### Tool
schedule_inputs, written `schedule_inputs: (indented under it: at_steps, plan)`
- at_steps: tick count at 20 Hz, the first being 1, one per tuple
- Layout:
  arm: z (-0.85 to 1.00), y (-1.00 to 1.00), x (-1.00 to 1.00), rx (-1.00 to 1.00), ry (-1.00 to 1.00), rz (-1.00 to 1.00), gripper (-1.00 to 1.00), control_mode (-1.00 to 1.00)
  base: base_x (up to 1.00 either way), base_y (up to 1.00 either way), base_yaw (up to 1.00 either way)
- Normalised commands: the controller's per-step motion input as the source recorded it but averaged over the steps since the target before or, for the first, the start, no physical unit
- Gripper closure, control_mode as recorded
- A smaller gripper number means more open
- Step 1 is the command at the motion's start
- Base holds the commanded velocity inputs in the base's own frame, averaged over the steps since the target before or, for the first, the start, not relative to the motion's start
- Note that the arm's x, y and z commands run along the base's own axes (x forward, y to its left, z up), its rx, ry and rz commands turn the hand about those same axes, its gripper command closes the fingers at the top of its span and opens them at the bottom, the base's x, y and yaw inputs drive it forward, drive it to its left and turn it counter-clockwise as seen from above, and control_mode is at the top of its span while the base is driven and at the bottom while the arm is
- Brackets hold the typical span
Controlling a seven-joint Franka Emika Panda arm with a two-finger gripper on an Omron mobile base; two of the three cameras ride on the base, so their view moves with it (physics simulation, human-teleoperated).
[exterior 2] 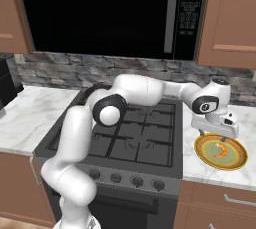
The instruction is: Retrieve the frozen meat and place it in the pot on a burner. Then turn the burner on.
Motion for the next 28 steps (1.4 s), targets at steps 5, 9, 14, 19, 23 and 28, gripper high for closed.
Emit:
schedule_inputs:
  at_steps: [5,9,14,19,23,28]
  plan:
    - [-0.22,-0.27,0.25,0.0,0.0,0.01,-1.0,-1.0,0.0,0.0,0.0]
    - [-0.14,-0.26,0.12,0.0,0.03,0.0,-1.0,-1.0,0.0,0.0,0.0]
    - [-0.1,-0.09,0.01,0.0,0.02,0.0,-1.0,-1.0,0.0,0.0,0.0]
    - [-0.15,0.0,0.0,0.0,0.0,0.0,-1.0,-1.0,0.0,0.0,0.0]
    - [-0.18,-0.04,0.02,0.0,0.0,0.0,-1.0,-1.0,0.0,0.0,0.0]
    - [-0.07,-0.05,0.01,0.0,0.0,0.0,-1.0,-1.0,0.0,0.0,0.0]
